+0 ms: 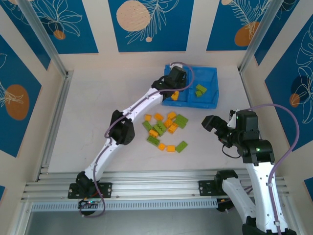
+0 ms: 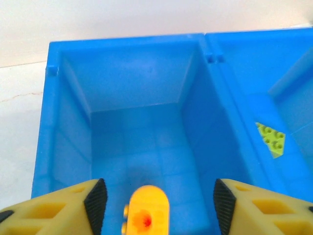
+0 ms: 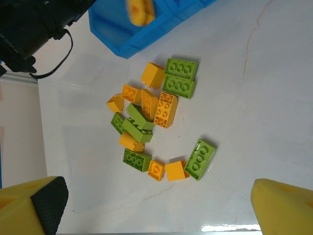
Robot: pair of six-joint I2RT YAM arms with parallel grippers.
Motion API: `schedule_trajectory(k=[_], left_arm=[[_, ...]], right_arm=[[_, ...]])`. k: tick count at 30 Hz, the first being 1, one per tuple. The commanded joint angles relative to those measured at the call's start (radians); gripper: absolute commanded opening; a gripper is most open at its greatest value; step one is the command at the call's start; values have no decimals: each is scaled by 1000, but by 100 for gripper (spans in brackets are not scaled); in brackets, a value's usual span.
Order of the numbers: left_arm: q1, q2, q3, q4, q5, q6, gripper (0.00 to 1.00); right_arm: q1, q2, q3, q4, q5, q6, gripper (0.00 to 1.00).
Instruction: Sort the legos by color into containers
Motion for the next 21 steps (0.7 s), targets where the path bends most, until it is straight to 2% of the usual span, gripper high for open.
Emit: schedule_trajectory(k=[1,2,4,6,11,14,18,21], left_arm=[[-4,-155,29,-24,27,36,71],[-3,-192,12,-45,34,58,75],[-3,-269,-22,-109,64,98,74],[-3,-380,-126,-141,113,144,72],[10,-740,-640,-81,223,258,72],[34,-903,-909,-56,233,299,72],[120,-963,-1084,-109,334,272,71],[175,-949,-1178,-90,396,264,71]], right_arm=[[7,-3,29,-5,2,20,98],[7,-2,26,-1,2,22,98],[7,5,23,9,-1,24,97],[8,15,21,21,-4,22,98],[13,50,15,35,-21,14,97],[22,60,4,62,-81,-12,97],[81,76,-23,146,-203,-48,95],[190,119,-16,163,-144,-36,95]])
